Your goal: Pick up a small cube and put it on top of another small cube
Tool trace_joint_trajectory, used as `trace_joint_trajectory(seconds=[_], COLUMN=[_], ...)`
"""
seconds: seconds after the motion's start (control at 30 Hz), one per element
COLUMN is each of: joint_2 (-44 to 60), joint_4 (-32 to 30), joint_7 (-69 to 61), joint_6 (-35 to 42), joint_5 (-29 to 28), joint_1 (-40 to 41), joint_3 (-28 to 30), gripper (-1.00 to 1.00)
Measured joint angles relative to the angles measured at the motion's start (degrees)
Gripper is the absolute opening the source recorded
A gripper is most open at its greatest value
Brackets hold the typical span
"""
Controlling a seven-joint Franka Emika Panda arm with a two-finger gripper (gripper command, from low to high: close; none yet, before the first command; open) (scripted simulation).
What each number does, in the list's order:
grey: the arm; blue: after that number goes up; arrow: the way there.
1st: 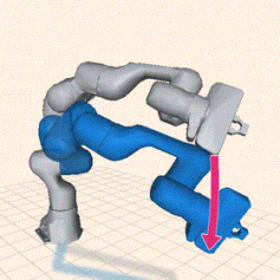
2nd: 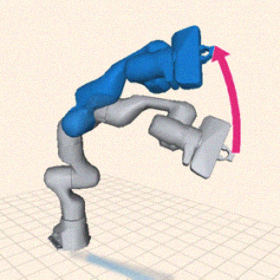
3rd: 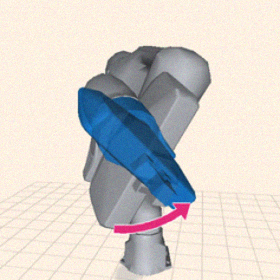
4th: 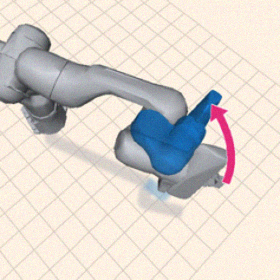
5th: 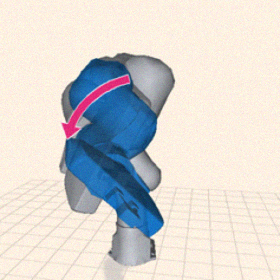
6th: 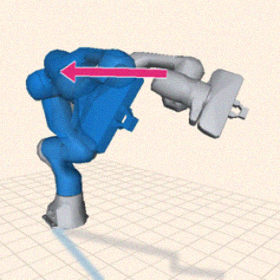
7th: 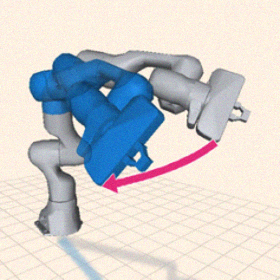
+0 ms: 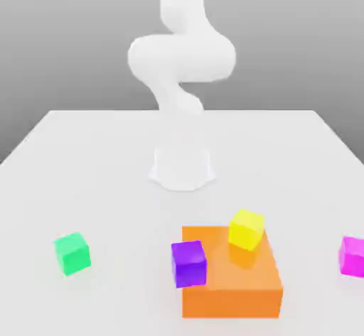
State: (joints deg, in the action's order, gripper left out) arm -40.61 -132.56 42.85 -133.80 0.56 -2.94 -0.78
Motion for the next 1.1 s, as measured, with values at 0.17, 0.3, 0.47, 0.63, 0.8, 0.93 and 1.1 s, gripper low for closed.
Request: trace_joint_trajectory(seconds=[0.17, 0.3, 0.47, 0.63, 0.8, 0.93, 1.1], joint_2=[10.7, 19.0, 29.3, 39.8, 50.5, 59.0, 64.9], joint_4=[-1.6, -2.8, -4.4, -6.0, -7.5, -7.2, -6.1], joint_7=[-6.0, -10.5, -15.3, -18.6, -20.2, -18.8, -16.9], joint_6=[-4.2, -7.4, -11.4, -15.5, -19.3, -23.9, -28.5], joint_5=[1.1, 1.6, 1.2, -1.4, -6.3, -11.2, -14.0], joint_1=[-5.7, -9.7, -14.1, -19.7, -24.4, -27.9, -30.3], joint_3=[-2.1, -4.5, -8.1, -11.7, -13.2, -12.0, -9.1], gripper=[0.00, 0.00, 0.00, 0.00, 0.00, 0.00, -1.00])
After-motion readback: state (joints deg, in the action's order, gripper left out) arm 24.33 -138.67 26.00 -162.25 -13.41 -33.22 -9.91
